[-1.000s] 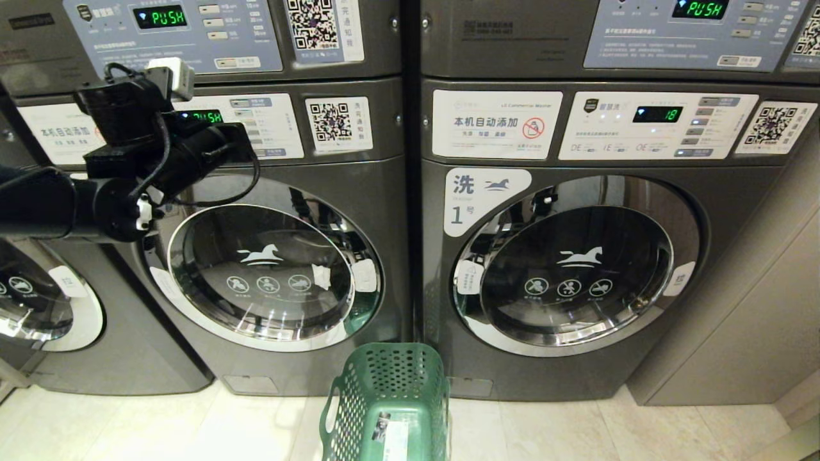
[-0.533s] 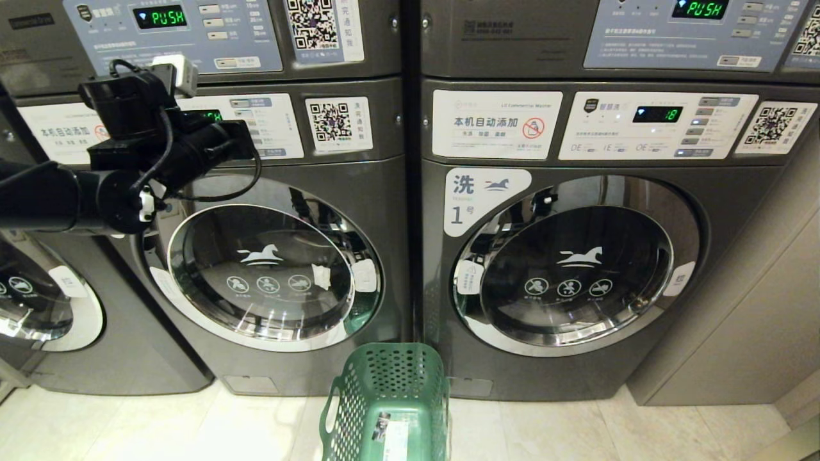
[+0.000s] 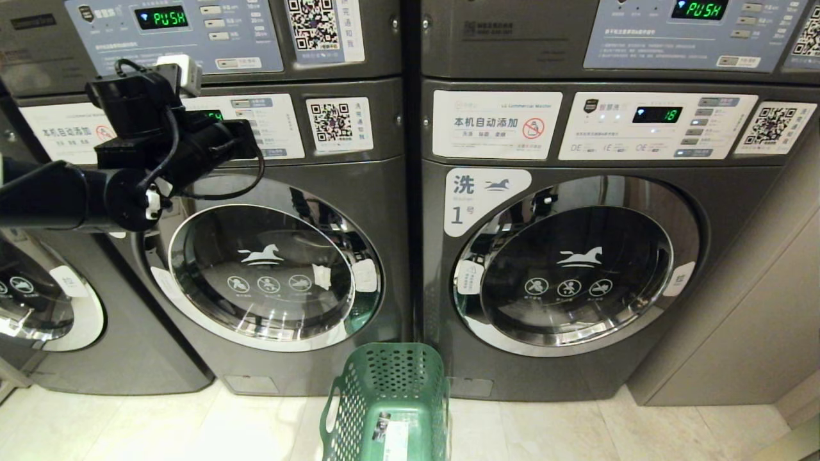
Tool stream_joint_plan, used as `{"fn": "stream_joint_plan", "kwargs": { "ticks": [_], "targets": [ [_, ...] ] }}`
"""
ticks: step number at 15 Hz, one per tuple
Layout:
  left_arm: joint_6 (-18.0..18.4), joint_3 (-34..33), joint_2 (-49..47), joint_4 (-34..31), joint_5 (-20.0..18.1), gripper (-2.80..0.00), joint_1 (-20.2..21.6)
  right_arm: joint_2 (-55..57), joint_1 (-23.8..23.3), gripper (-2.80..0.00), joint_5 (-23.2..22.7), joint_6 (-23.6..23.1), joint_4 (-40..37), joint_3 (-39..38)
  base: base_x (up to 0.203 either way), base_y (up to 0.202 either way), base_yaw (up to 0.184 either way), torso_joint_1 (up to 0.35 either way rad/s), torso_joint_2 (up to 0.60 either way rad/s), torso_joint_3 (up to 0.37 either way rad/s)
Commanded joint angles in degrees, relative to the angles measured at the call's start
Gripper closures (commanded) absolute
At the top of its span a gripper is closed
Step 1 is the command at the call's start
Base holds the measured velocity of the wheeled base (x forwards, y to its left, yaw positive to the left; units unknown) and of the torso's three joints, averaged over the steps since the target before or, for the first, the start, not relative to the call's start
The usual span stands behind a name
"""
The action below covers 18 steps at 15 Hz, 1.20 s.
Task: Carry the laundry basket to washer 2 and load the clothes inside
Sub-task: Press the washing machine switch
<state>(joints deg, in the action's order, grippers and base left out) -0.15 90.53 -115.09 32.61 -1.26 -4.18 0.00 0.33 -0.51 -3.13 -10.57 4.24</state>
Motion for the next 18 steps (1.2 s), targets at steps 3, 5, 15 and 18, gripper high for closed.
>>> {"fn": "stream_joint_plan", "kwargs": {
  "ticks": [3,5,15,18],
  "targets": [
    [-0.02,2.02,-1.19,-1.4,1.26,0.0,-0.3,0.09,0.02,0.0,-0.02,-0.03,-0.07,0.06,0.0,0.0,0.0,0.0,0.0,0.0],
    [-0.02,1.93,-1.1,-1.5,1.26,0.0,-0.39,0.09,0.02,0.0,-0.02,-0.03,-0.07,-0.02,0.0,0.0,0.0,0.0,0.0,0.0],
    [0.2,-14.86,13.38,-0.86,1.24,0.0,-0.48,0.09,0.02,0.0,-0.02,-0.03,-0.07,0.02,0.0,0.0,0.0,0.0,0.0,0.0],
    [-0.19,-16.09,11.37,-0.74,0.47,0.0,-0.3,0.09,0.02,0.0,-0.02,-0.03,-0.07,0.06,0.0,0.0,0.0,0.0,0.0,0.0]
  ]
}}
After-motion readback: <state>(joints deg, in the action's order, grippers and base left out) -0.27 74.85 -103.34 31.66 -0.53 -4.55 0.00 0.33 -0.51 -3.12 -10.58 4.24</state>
